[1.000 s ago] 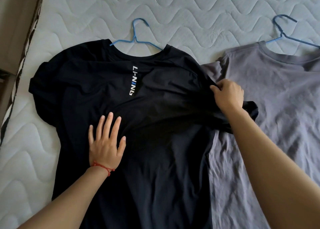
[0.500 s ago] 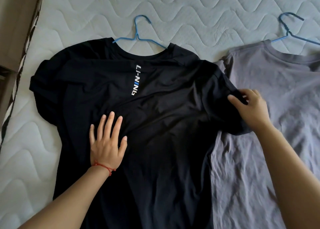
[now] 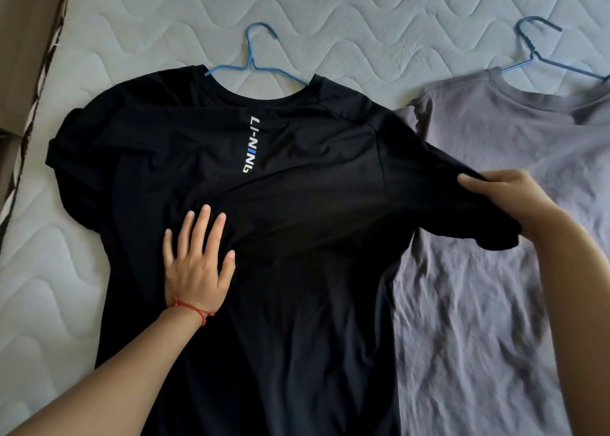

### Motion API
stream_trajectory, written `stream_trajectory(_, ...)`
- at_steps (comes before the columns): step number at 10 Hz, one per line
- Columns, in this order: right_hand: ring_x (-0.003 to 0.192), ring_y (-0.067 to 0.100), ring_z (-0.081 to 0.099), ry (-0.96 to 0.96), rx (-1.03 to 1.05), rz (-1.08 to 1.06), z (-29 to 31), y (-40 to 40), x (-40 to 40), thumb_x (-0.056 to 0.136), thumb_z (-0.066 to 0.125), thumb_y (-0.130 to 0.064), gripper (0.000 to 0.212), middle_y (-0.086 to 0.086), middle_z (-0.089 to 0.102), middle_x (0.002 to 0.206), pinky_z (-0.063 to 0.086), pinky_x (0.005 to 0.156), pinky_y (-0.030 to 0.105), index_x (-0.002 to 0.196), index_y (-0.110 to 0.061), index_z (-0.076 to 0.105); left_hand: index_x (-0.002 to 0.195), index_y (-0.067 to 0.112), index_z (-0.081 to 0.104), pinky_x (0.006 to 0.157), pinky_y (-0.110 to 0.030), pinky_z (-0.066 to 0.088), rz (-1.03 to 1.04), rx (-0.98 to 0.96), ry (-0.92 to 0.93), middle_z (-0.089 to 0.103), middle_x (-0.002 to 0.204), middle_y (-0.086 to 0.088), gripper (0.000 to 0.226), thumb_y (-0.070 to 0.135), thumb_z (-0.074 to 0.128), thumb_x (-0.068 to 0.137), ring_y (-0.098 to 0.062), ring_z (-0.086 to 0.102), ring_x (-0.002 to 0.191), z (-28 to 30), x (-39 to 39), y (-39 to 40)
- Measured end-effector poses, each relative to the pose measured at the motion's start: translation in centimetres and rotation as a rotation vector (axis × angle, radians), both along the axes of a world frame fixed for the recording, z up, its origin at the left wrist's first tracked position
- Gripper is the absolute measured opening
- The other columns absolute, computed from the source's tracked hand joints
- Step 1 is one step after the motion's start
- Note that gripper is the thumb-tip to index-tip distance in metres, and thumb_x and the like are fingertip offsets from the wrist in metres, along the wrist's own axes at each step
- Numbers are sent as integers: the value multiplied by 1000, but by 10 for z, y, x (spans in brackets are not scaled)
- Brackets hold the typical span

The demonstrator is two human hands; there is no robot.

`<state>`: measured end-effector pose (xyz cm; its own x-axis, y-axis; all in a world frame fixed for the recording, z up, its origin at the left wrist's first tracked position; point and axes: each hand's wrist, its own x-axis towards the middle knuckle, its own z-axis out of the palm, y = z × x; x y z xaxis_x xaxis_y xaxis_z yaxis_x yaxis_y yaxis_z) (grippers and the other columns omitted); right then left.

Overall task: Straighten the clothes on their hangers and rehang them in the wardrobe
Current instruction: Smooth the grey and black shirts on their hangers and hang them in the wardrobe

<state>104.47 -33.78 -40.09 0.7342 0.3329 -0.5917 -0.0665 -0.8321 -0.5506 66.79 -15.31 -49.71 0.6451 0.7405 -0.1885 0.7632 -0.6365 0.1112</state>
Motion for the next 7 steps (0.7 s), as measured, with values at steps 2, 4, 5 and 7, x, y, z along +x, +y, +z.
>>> stream_trajectory(2,80,27,54,-234,-222,-84,-7,-14,-9,79,62,-50,56,12,57,79,40,73,31,86,5,66,142,18,29,109,-59,22,4,-1,-7,29,152,-9,60,40,29,87,-32,28,138,0,0,-1)
stream_trajectory(4,56,5,67,114,42,-166,-19,-53,-26,16,79,-71,86,-7,70,58,52,53,15,81,-15,69,142,18,29,108,-59,23,1,5,-12,29,152,-9,60,41,30,86,-32,29,139,0,-1,-1)
stream_trajectory(5,59,7,68,145,227,-251,-24,-57,-31,38,87,-47,63,-8,72,60,53,55,13,85,-10,69,142,18,29,108,-59,23,-1,13,-12,29,151,-9,59,41,29,87,-32,29,138,-1,-1,0)
stream_trajectory(7,66,15,70,178,508,-561,-20,-41,-43,85,59,-5,5,-1,73,66,58,65,28,85,-6,64,141,17,30,108,-59,24,-2,17,-24,30,151,-9,59,40,29,87,-32,29,138,-1,-1,-1)
